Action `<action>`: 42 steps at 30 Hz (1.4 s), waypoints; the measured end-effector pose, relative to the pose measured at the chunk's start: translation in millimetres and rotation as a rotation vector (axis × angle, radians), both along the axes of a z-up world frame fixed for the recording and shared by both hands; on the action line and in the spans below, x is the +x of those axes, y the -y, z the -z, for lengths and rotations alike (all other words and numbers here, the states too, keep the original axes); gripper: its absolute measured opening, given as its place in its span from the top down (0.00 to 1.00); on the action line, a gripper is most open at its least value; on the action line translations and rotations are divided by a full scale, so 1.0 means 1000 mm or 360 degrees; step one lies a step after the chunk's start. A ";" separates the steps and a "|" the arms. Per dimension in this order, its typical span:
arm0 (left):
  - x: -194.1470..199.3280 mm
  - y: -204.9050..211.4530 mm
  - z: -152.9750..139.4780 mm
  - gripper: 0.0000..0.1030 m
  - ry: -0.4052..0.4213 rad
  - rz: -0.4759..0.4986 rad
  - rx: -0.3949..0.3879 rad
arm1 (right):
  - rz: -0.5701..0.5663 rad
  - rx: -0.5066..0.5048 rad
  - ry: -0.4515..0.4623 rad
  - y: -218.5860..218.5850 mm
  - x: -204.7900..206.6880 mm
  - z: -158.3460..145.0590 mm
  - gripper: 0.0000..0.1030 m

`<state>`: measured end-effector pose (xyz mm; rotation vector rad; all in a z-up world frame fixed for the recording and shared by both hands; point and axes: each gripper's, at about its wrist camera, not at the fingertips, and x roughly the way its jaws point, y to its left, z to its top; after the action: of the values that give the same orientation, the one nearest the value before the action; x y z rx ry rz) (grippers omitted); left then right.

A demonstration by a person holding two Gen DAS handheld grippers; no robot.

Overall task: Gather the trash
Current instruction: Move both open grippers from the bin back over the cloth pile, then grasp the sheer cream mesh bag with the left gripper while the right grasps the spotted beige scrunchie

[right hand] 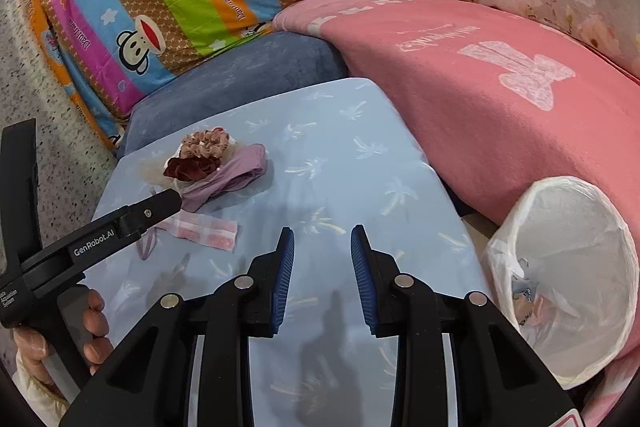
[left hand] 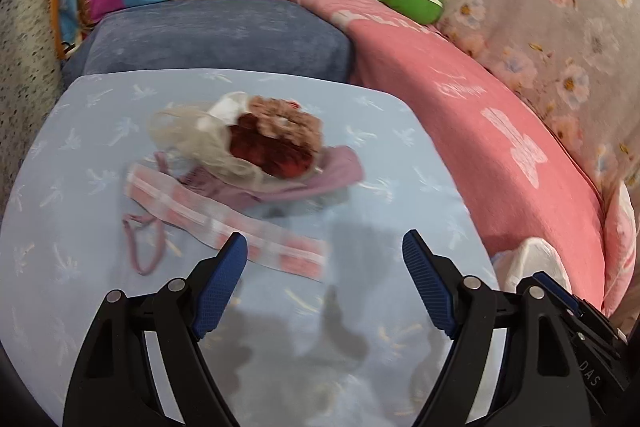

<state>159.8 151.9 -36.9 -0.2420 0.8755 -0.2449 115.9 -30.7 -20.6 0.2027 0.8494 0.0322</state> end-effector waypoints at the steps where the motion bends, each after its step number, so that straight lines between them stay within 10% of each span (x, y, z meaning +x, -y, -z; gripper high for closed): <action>1: 0.003 -0.006 0.001 0.26 -0.0002 -0.0018 0.0001 | -0.0023 0.0003 -0.0001 -0.007 0.007 0.000 0.71; 14: 0.059 -0.074 0.017 0.28 -0.0094 -0.0199 -0.0133 | -0.0286 0.0077 0.0031 -0.096 0.109 -0.002 0.71; 29: 0.086 -0.086 0.048 0.91 -0.0249 -0.0106 -0.0293 | -0.0469 0.0022 -0.0084 -0.141 0.176 0.047 0.71; 42: 0.068 -0.082 0.038 0.99 -0.0209 -0.0086 -0.0247 | -0.0458 0.0114 -0.0161 -0.130 0.155 0.063 0.94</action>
<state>227.6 233.9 -74.7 -0.4298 0.9794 -0.2489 271.1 99.2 -83.1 0.1487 0.9742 0.3245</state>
